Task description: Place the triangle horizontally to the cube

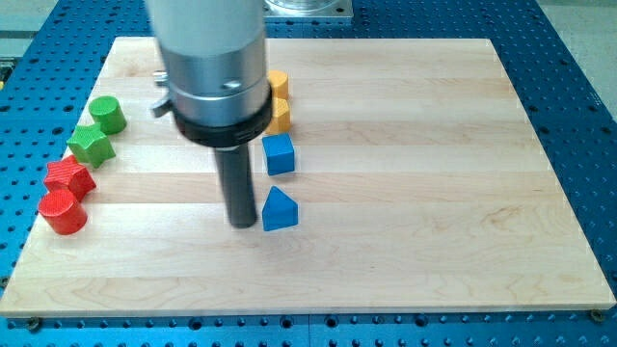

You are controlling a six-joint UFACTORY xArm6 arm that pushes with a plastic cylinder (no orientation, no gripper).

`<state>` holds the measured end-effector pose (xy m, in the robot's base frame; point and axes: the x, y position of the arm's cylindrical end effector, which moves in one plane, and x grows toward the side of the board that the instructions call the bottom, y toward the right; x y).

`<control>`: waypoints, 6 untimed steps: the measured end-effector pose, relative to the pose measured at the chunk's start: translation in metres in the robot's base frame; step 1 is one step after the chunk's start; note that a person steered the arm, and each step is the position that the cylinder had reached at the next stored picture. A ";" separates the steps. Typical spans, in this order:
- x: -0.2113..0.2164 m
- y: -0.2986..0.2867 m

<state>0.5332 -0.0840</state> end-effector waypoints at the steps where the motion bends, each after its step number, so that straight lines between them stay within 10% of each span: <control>1: 0.020 0.015; 6: -0.058 0.141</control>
